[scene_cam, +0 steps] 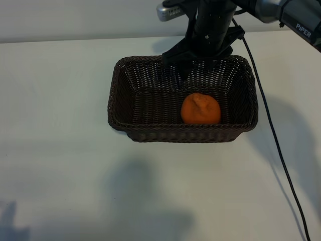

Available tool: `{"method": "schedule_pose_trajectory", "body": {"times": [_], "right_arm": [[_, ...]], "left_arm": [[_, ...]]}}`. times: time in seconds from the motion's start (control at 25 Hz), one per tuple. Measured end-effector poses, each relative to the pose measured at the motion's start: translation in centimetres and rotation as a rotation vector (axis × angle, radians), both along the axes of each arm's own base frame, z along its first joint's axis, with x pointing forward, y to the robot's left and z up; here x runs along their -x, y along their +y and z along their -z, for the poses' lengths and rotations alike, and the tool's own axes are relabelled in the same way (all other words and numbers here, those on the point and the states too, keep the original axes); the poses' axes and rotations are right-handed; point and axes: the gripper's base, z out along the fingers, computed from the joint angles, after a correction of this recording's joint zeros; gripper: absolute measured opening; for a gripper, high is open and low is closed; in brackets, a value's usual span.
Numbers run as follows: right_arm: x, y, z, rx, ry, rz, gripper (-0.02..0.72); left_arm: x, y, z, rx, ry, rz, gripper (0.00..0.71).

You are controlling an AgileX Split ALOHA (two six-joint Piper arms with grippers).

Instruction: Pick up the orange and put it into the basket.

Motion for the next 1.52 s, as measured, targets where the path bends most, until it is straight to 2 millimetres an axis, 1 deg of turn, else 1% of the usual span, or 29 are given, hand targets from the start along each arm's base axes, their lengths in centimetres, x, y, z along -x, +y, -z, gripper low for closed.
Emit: {"method": "schedule_pose_trajectory", "body": {"times": [0.08,0.16,0.2,0.32,0.48,0.56,0.68,0.72,0.8,0.84,0.96,1.08,1.16,1.24,1.4,1.52], "right_arm": [[-0.3,-0.8,0.0,0.003,0.001,0.019,0.587],[-1.0,-2.6,0.0,0.003,0.002,0.058,0.587],[-1.5,-4.0,0.0,0.005,0.001,0.087,0.587],[-2.8,-8.8,0.0,0.03,-0.007,0.17,0.587],[-3.7,-16.2,0.0,0.073,-0.014,0.301,0.585],[-3.7,-20.0,0.0,0.083,-0.013,0.374,0.585],[-3.3,-24.9,0.0,0.085,-0.009,0.476,0.585],[-3.1,-26.2,0.0,0.077,-0.007,0.508,0.585],[-2.7,-28.2,0.0,0.071,-0.005,0.547,0.585],[-2.6,-28.9,0.0,0.07,-0.004,0.556,0.585],[-2.4,-29.6,-0.1,0.042,-0.004,0.572,0.585],[-1.9,-29.9,-1.5,0.024,-0.032,0.586,0.585],[-1.1,-30.1,-3.2,0.019,-0.064,0.596,0.585],[0.1,-30.2,-4.8,0.017,-0.087,0.607,0.585],[3.5,-29.6,-8.3,0.02,-0.135,0.605,0.585],[6.4,-28.7,-11.6,0.021,-0.201,0.6,0.585]], "left_arm": [[0.0,0.0,0.0,0.0,0.0,0.0,0.592],[0.0,0.0,0.0,0.0,0.0,0.0,0.592],[0.0,0.0,0.0,0.0,0.0,0.0,0.592],[0.0,0.0,0.0,0.0,0.0,0.0,0.592],[0.0,0.0,0.0,0.0,0.0,0.0,0.592],[0.0,0.0,0.0,0.0,0.0,0.0,0.592],[0.0,0.0,0.0,0.0,0.0,0.0,0.592],[0.0,0.0,0.0,0.0,0.0,0.0,0.592],[0.0,0.0,0.0,0.0,0.0,0.0,0.592],[0.0,0.0,0.0,0.0,0.0,0.0,0.592],[0.0,0.0,0.0,0.0,0.0,0.0,0.592],[0.0,0.0,0.0,0.0,0.0,0.0,0.592],[0.0,0.0,0.0,0.0,0.0,0.0,0.592],[0.0,0.0,0.0,0.0,0.0,0.0,0.592],[0.0,0.0,0.0,0.0,0.0,0.0,0.592],[0.0,0.0,0.0,0.0,0.0,0.0,0.592]]}}
